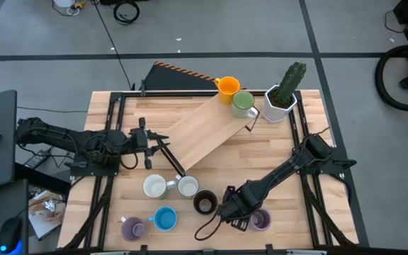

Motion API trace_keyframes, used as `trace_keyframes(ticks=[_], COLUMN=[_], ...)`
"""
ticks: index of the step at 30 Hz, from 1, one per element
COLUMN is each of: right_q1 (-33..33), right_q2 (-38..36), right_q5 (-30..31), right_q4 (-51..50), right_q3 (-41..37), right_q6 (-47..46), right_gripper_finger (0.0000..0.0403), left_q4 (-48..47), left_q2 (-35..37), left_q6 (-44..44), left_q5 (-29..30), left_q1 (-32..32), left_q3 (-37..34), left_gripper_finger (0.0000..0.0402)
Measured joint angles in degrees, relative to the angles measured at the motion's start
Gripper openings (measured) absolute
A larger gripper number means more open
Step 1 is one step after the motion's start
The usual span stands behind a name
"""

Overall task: Place coffee mugs
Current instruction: Put the right purple mug on the shelf

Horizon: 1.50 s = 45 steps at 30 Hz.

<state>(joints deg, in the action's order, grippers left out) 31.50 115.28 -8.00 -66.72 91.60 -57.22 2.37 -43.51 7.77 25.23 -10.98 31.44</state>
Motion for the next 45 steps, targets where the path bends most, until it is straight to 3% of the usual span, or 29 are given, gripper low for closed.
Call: trace_keyframes(ticks=[7,18,25,34,45], right_q1=[0.0,-1.1,-4.6,-9.6,-17.9], right_q2=[0.0,-0.1,-0.1,-0.2,-1.2], right_q5=[-1.1,-2.9,-3.2,4.7,10.2], right_q4=[2.9,0.4,-7.3,-23.9,-23.0], right_q3=[-3.8,-4.2,-1.8,9.2,24.6], right_q6=[-0.6,3.7,10.9,20.2,35.6], right_gripper_finger=[0.0158,0.0047,0.0045,0.0046,0.0046], left_q4=[-0.1,0.0,0.6,0.4,-0.5], left_q2=[0.0,0.0,0.0,0.0,0.0], left_q6=[0.0,-1.1,-1.1,-1.1,-4.2], left_q5=[0.0,0.0,0.0,0.0,0.0], left_q1=[0.0,0.0,0.0,0.0,0.0], left_q3=[0.0,0.0,0.0,0.0,0.0], left_gripper_finger=[0.0107,0.0107,0.0107,0.0107,0.0107])
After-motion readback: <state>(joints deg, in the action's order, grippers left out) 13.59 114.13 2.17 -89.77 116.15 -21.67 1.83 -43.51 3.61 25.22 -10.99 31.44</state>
